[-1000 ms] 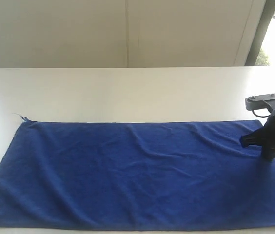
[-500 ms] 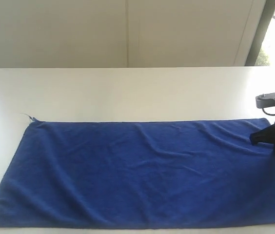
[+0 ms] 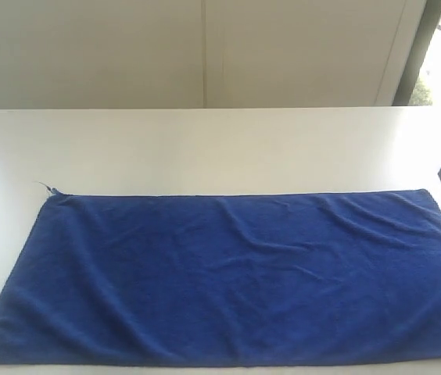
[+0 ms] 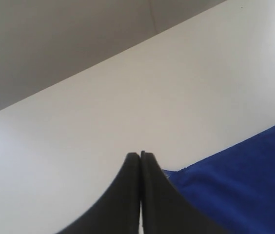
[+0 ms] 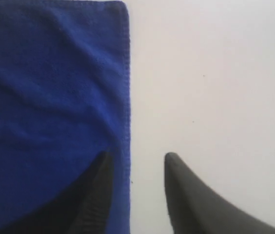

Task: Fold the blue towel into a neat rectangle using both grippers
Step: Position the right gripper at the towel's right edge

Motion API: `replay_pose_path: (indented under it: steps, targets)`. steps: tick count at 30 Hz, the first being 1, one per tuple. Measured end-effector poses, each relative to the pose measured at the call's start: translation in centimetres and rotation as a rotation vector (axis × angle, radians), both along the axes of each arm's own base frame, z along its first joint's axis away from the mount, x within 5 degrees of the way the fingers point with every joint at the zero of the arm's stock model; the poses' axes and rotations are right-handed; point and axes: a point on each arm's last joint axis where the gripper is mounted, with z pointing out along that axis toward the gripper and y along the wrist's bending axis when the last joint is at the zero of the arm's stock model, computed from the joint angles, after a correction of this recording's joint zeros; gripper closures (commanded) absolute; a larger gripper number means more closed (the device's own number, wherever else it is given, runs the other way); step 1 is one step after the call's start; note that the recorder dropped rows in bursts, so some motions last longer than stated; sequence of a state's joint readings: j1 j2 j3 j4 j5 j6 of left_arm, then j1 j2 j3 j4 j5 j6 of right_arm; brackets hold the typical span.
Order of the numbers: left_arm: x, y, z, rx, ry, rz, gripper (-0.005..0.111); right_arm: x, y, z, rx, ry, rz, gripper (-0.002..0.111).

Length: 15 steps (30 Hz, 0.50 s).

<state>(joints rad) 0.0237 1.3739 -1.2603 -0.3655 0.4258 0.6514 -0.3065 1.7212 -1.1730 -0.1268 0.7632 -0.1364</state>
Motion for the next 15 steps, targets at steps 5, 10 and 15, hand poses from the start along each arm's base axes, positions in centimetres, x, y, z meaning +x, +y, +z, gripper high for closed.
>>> replay_pose_path:
  steps: [5, 10, 15]
  targets:
    - [0.0, 0.0, 0.0, 0.000, 0.004, -0.002, 0.107, -0.6, -0.9, -2.4, 0.074, 0.055, -0.015, 0.051]
    - [0.0, 0.0, 0.0, 0.000, 0.004, -0.002, 0.107, -0.2, -0.5, -5.3, 0.176, 0.094, 0.009, 0.052]
    - [0.0, 0.0, 0.0, 0.000, 0.005, -0.003, 0.107, 0.0, -0.5, -7.3, 0.204, 0.146, 0.012, 0.052]
